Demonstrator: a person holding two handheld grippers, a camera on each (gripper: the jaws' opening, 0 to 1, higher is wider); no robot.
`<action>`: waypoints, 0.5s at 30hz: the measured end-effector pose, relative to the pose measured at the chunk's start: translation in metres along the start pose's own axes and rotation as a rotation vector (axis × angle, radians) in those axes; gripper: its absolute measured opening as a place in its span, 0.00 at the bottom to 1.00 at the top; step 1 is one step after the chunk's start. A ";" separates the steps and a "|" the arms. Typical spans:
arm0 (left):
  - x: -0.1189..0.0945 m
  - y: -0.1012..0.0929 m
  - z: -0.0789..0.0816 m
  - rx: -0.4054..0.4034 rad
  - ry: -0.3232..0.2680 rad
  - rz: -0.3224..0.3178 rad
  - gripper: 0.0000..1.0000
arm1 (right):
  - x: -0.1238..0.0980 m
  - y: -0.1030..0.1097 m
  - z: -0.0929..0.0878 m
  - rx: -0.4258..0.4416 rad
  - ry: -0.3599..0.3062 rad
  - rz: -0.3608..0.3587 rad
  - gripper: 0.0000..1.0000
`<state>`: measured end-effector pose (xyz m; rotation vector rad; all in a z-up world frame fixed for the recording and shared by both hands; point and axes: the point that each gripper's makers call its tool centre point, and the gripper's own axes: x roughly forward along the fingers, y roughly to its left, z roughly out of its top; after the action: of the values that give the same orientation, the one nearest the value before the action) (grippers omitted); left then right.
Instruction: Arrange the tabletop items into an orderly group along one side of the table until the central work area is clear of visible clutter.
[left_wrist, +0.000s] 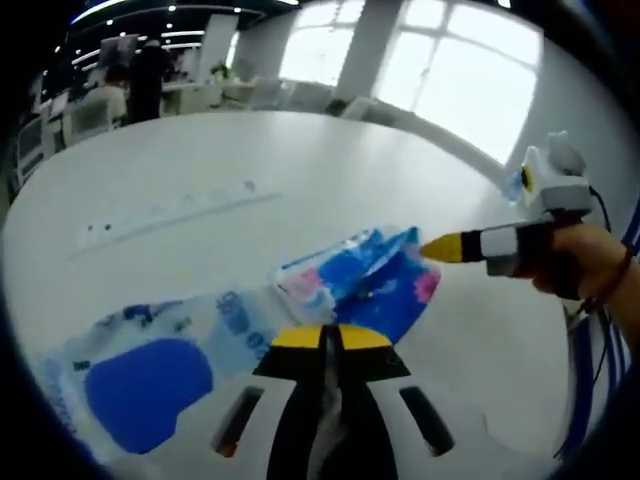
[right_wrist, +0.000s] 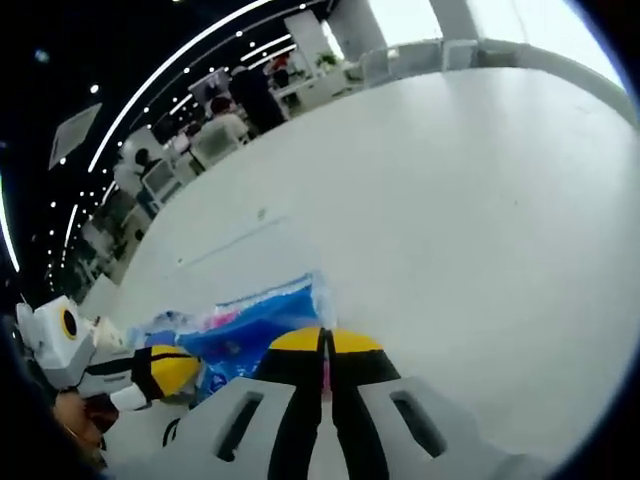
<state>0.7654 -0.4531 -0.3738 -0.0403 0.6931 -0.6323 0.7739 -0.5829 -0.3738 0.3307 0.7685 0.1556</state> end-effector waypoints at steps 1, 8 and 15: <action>0.000 0.000 0.000 0.003 -0.001 0.001 0.01 | 0.001 -0.001 0.000 -0.005 0.000 0.000 0.02; -0.003 -0.002 0.006 0.032 -0.022 0.002 0.06 | 0.002 -0.004 0.001 -0.087 -0.002 -0.015 0.07; -0.013 0.002 0.010 0.053 -0.017 0.019 0.12 | -0.003 0.001 0.014 -0.121 -0.048 -0.007 0.20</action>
<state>0.7646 -0.4462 -0.3593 0.0105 0.6594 -0.6313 0.7816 -0.5859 -0.3623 0.2166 0.7091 0.1859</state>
